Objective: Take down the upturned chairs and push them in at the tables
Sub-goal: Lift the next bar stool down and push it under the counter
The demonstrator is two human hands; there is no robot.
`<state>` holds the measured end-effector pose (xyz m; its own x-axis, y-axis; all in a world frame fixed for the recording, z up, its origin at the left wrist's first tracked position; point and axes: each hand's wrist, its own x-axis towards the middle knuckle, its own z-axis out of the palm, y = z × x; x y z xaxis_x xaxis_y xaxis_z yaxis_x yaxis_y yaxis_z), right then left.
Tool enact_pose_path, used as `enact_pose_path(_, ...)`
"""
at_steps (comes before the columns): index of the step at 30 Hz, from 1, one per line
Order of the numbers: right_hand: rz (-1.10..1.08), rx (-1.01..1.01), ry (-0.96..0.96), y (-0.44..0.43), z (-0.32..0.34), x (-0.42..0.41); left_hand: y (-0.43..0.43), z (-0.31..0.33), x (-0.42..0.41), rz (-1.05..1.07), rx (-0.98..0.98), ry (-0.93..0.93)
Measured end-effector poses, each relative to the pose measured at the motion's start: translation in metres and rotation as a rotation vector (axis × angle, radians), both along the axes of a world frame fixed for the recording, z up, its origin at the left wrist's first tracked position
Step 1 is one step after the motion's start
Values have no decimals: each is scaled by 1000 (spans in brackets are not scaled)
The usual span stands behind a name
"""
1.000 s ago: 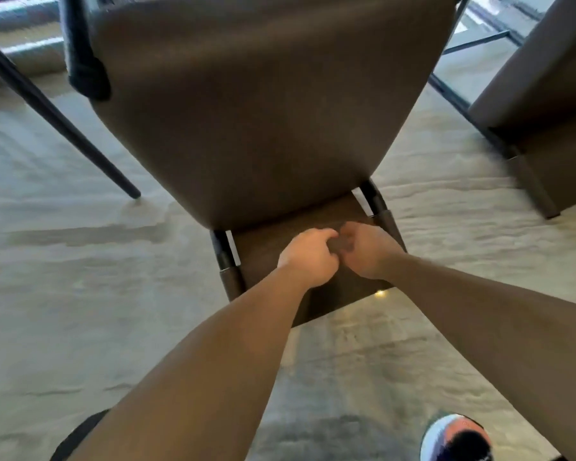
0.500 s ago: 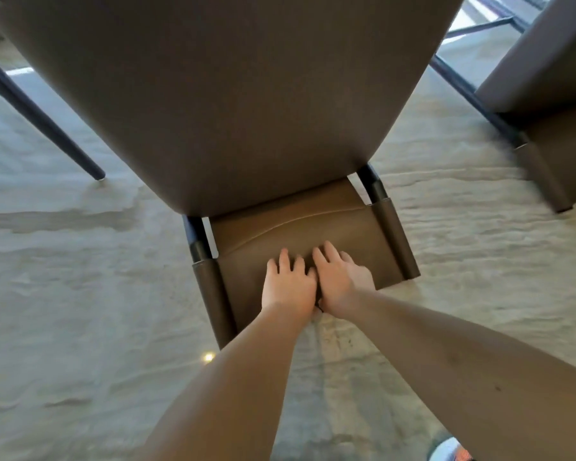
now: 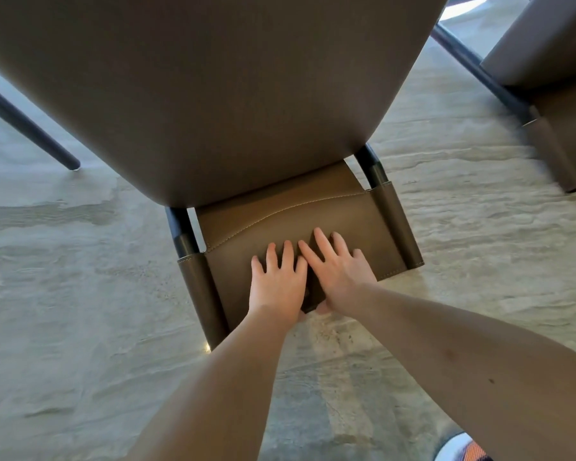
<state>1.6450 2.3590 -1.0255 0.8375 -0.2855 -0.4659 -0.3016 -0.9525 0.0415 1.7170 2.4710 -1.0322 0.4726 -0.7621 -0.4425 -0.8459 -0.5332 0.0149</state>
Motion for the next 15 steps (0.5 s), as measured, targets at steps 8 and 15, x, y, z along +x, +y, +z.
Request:
enact_pose_path(8,333,-134,-38,-16,-2,-8,-8,0,-10,-162,19,-42)
enact_pose_path(15,329,-92,-48,-18,-9,-26,-8,-8,-33,-182,42,-37)
